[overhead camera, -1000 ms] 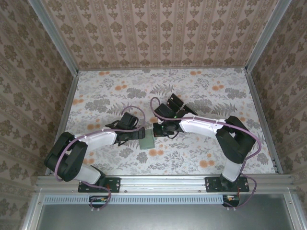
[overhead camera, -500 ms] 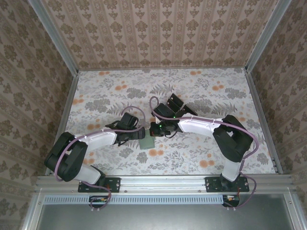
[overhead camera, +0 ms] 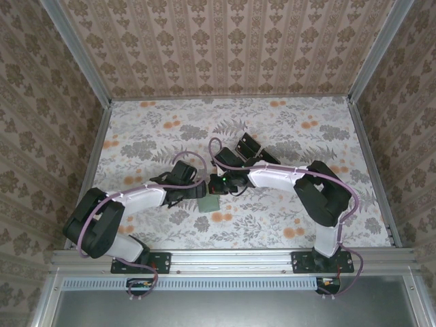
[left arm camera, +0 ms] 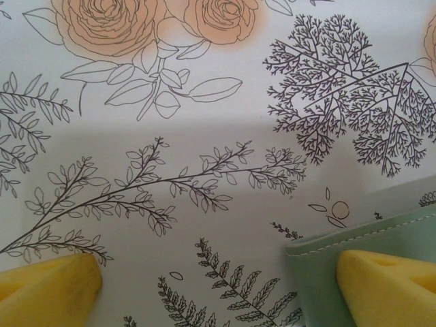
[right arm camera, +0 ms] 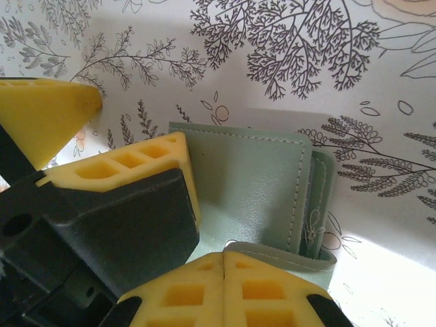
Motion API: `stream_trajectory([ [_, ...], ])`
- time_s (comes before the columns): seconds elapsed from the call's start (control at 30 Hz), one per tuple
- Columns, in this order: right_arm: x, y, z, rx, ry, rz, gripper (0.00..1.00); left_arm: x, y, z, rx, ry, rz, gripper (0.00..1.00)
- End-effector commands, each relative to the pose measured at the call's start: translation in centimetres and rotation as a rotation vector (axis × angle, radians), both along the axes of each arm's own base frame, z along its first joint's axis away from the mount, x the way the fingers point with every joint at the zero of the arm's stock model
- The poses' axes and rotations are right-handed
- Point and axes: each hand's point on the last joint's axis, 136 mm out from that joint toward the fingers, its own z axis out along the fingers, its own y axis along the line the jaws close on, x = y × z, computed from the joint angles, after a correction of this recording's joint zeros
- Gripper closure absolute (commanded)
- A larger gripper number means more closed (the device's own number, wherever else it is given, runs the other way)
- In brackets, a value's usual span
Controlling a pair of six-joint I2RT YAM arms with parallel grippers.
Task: Put the credit cards into the card holder
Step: Close the button on the card holder.
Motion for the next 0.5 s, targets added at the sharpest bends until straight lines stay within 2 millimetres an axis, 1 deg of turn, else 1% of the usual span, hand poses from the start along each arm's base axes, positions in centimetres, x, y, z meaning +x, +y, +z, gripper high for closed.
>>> stream_trajectory([
  [0.0, 0.1, 1.4, 0.6, 0.039, 0.009, 0.011, 1.00, -2.5, 0.7, -3.2, 0.021, 0.120, -0.007, 0.00],
  [0.33, -0.2, 1.8, -0.4, 0.034, 0.028, 0.018, 1.00, -2.6, 0.8, -3.4, 0.023, 0.122, -0.006, 0.00],
  [0.47, -0.5, 1.8, -1.1, 0.023, 0.043, 0.020, 1.00, -2.6, 0.7, -3.4, 0.023, 0.122, -0.004, 0.00],
])
